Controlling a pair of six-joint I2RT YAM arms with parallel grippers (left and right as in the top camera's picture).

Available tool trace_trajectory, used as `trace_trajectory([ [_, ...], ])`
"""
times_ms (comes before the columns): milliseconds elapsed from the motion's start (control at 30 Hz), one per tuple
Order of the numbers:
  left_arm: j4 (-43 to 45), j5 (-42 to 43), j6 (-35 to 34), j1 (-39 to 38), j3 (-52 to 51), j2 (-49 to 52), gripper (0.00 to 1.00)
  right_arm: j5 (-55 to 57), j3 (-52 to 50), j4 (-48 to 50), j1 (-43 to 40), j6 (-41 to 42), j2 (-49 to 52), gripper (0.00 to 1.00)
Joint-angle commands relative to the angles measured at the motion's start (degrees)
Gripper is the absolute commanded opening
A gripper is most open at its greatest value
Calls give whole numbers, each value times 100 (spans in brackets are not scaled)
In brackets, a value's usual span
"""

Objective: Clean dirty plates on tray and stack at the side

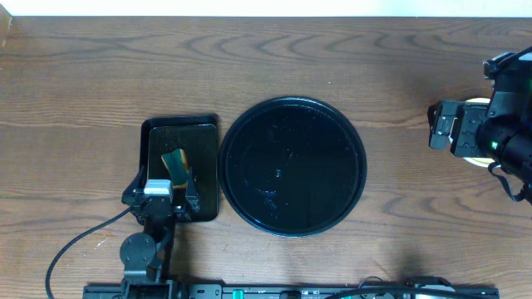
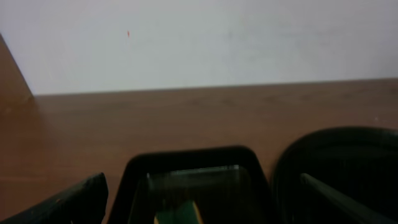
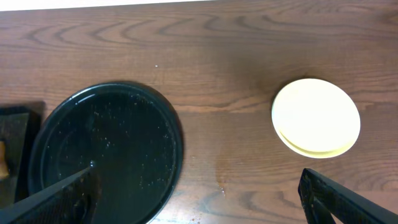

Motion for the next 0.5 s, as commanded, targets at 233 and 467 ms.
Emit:
trace_trajectory([
  [233, -439, -87, 76, 24, -11, -35, 95, 59, 50, 4, 70, -74, -26, 99],
  [467, -452, -90, 76, 24, -11, -7, 95, 59, 50, 4, 70, -74, -26, 99],
])
